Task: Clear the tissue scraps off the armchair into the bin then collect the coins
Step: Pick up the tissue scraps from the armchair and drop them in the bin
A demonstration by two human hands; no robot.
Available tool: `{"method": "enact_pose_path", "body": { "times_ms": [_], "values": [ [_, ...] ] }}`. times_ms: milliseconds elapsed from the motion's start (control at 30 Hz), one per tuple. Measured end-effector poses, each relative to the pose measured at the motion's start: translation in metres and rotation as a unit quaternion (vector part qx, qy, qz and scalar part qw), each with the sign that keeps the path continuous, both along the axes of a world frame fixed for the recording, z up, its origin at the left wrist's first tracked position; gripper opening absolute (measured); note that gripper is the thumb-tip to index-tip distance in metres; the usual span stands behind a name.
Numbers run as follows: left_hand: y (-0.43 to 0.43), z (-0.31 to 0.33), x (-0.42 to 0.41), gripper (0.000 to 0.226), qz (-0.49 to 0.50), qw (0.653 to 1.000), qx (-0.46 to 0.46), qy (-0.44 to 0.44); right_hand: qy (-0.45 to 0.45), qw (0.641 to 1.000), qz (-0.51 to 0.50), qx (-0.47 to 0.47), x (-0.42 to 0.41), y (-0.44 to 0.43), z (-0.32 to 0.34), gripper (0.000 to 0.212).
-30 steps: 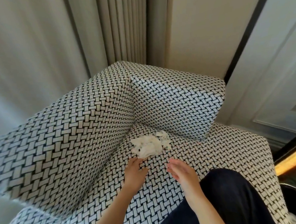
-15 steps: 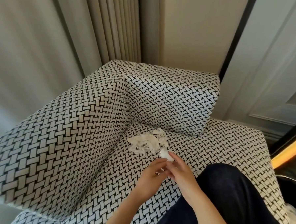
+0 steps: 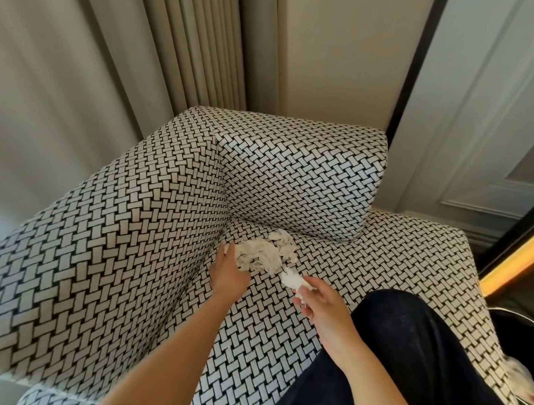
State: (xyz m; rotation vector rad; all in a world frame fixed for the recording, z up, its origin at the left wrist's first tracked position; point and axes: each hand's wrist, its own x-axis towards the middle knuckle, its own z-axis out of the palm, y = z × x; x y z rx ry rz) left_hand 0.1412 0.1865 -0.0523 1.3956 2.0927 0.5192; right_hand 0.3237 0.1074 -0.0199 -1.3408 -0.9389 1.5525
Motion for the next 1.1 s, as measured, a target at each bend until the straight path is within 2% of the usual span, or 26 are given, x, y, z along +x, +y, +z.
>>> {"method": "enact_pose_path", "body": {
  "times_ms": [67, 167, 233, 300, 433, 633, 867, 933, 1033, 1100],
  "values": [
    [0.019, -0.008, -0.01, 0.077, -0.038, 0.997, -0.046, 0.053, -0.005, 1.0, 0.007, 0.002, 0.0, 0.0, 0.0, 0.022],
    [0.035, -0.016, -0.018, 0.066, -0.094, 0.989, -0.075, 0.088, -0.018, 1.0, 0.013, 0.004, 0.001, 0.0, 0.0, 0.023],
    [0.033, -0.021, -0.018, 0.051, -0.119, 0.985, -0.069, 0.105, -0.022, 1.0, 0.015, 0.003, 0.0, 0.001, -0.001, 0.023],
    [0.025, -0.027, -0.019, 0.048, -0.121, 0.985, -0.026, 0.121, -0.025, 1.0, 0.016, 0.001, 0.0, 0.002, -0.001, 0.023],
    [0.001, -0.024, -0.018, 0.043, -0.037, 0.997, 0.062, 0.008, -0.023, 1.0, 0.012, -0.002, 0.0, 0.002, -0.003, 0.023],
    [-0.033, -0.013, -0.015, 0.03, 0.032, 0.992, 0.098, -0.071, -0.011, 1.0, 0.005, -0.006, -0.002, 0.002, -0.002, 0.021],
    [-0.072, -0.005, -0.011, 0.037, 0.072, 0.979, 0.086, -0.169, -0.01, 1.0, -0.001, 0.0, -0.001, -0.002, 0.004, 0.018],
    [-0.083, -0.007, -0.012, 0.029, 0.067, 0.98, 0.076, -0.174, -0.009, 1.0, -0.005, 0.001, -0.001, -0.003, 0.005, 0.018],
    [-0.095, -0.01, -0.014, 0.036, 0.044, 0.981, 0.061, -0.177, -0.014, 1.0, -0.005, 0.003, 0.0, -0.005, 0.007, 0.019],
    [-0.102, -0.007, -0.013, 0.031, 0.042, 0.978, 0.058, -0.197, -0.016, 1.0, -0.005, 0.006, 0.0, -0.006, 0.008, 0.018]
  ]
}}
